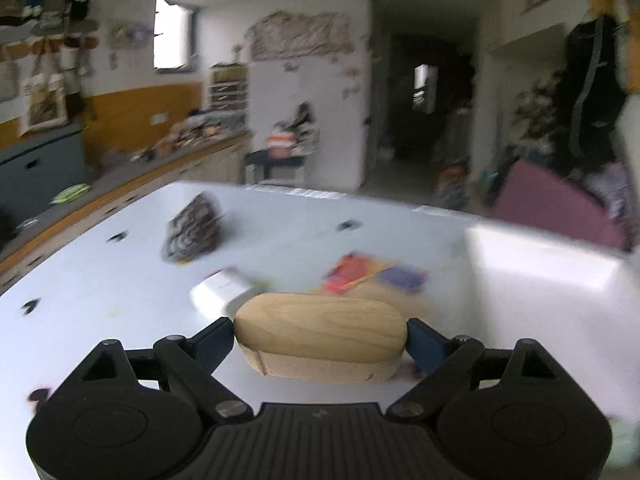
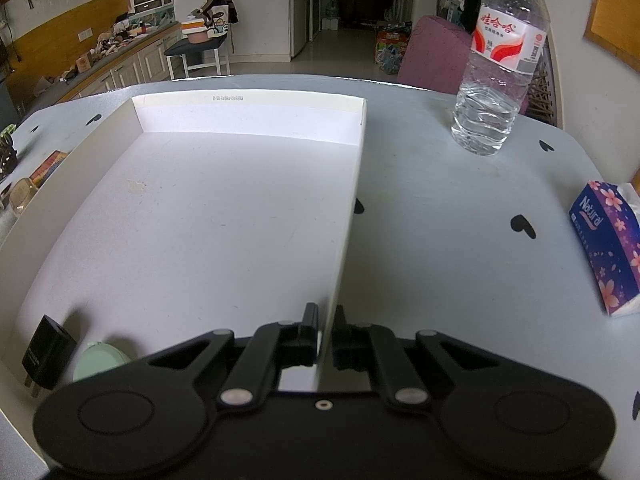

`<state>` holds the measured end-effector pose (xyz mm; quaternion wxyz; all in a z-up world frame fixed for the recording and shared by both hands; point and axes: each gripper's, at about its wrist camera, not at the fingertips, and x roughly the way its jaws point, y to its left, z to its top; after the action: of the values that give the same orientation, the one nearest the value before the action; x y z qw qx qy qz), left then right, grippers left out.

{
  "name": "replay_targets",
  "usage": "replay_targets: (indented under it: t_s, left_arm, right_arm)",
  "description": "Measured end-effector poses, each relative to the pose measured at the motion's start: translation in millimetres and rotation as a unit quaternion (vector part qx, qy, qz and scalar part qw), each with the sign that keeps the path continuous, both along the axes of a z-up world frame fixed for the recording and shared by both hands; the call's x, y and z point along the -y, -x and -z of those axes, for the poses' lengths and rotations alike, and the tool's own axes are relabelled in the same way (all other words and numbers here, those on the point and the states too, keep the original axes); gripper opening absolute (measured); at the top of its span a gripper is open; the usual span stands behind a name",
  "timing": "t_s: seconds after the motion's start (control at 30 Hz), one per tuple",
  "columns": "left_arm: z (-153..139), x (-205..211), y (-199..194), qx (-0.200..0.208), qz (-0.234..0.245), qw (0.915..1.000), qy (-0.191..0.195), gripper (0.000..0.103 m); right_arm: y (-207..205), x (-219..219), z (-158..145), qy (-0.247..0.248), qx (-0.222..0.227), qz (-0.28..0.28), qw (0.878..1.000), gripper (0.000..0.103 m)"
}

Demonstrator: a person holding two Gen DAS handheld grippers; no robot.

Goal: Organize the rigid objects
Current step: 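Carry the wooden box into the tray and open the left tool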

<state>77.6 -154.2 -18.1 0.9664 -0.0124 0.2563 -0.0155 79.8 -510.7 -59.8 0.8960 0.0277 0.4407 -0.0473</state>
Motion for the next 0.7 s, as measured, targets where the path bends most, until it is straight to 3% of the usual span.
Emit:
replay_targets:
  t_s: [0.2,0.37,0.7]
  left_arm:
    - [-19.1,58.5,23.4,0.001,0.112,0.9929,0.042,0.091]
    - [-11.1,111.4,34.8,-0.015,0.189,0.9812,0.036,0.091]
    - [29.9,172.2,27.8,-0.071,0.237,0.9684,0.032,0.091]
  right_arm:
    - [0.3,0.3,0.2,-0.001,0.0,0.0,1.0,0.007]
    - [-0.1,0.5,0.4,-0.001,0.0,-0.001,1.0,0.007]
    - [-0.4,2.5,1.2,-0.006,-0.002,0.0,1.0,0.007]
